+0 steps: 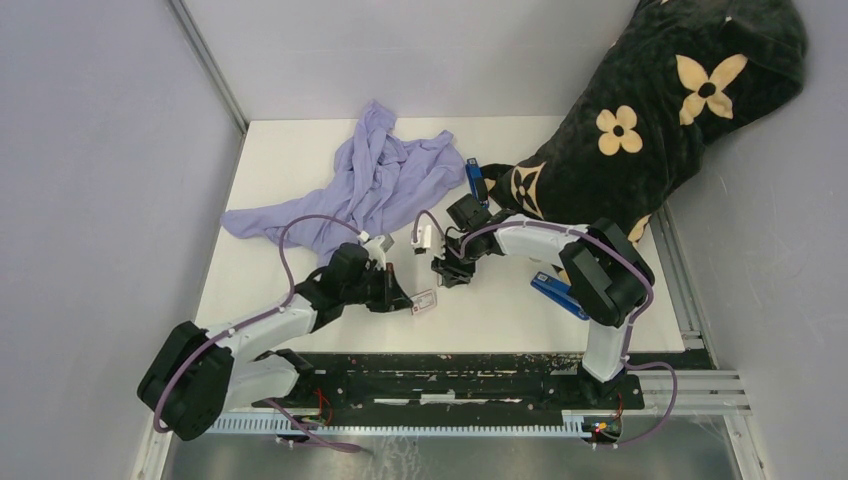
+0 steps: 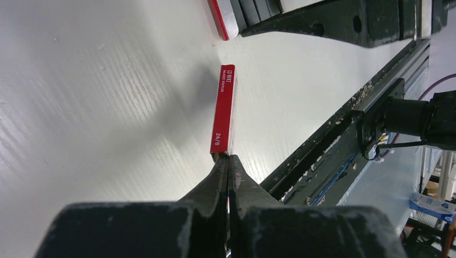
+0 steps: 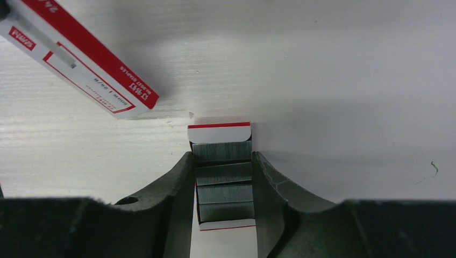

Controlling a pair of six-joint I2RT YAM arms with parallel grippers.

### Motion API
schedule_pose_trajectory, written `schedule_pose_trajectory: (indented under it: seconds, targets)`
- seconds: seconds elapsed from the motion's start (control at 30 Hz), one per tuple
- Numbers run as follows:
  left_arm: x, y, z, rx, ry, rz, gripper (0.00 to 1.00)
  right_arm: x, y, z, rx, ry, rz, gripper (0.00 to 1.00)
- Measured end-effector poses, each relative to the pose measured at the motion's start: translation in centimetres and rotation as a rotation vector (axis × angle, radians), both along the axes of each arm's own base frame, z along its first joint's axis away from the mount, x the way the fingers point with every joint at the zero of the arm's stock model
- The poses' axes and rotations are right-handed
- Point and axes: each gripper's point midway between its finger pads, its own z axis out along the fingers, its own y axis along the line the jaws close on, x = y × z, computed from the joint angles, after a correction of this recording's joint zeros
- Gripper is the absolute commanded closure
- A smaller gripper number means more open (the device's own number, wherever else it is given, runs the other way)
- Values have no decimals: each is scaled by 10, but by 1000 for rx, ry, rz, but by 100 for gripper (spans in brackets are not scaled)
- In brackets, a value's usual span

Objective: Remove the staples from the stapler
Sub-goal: Close the staple box at the center of the board.

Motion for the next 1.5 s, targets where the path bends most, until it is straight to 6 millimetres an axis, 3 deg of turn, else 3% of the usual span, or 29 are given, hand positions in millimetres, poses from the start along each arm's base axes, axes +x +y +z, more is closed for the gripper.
schedule_pose_trajectory:
  seconds: [0.23, 0.5, 0.63, 0.83, 0.97, 1.17, 1.5]
  targets:
    - [3, -7, 7, 54, -84, -50, 97, 11, -8, 7, 27, 53, -74, 34]
    - [7, -20, 22, 127, -237, -134, 97, 8, -19, 22, 99, 170, -101, 32]
    - [1, -32, 28, 199, -349, -226, 97, 16, -30, 43, 166, 208, -139, 32]
    - [-20, -69, 37, 381, -634, -452, 97, 36, -57, 91, 291, 174, -217, 32]
    - [-28, -77, 21, 579, -797, -573, 97, 45, -71, 106, 346, 166, -256, 32]
    - [-18, -65, -10, 854, -918, -671, 95, 50, -80, 111, 381, 190, -287, 32]
    - [-27, -66, -12, 900, -1013, -741, 90, 47, -82, 109, 393, 213, -295, 32]
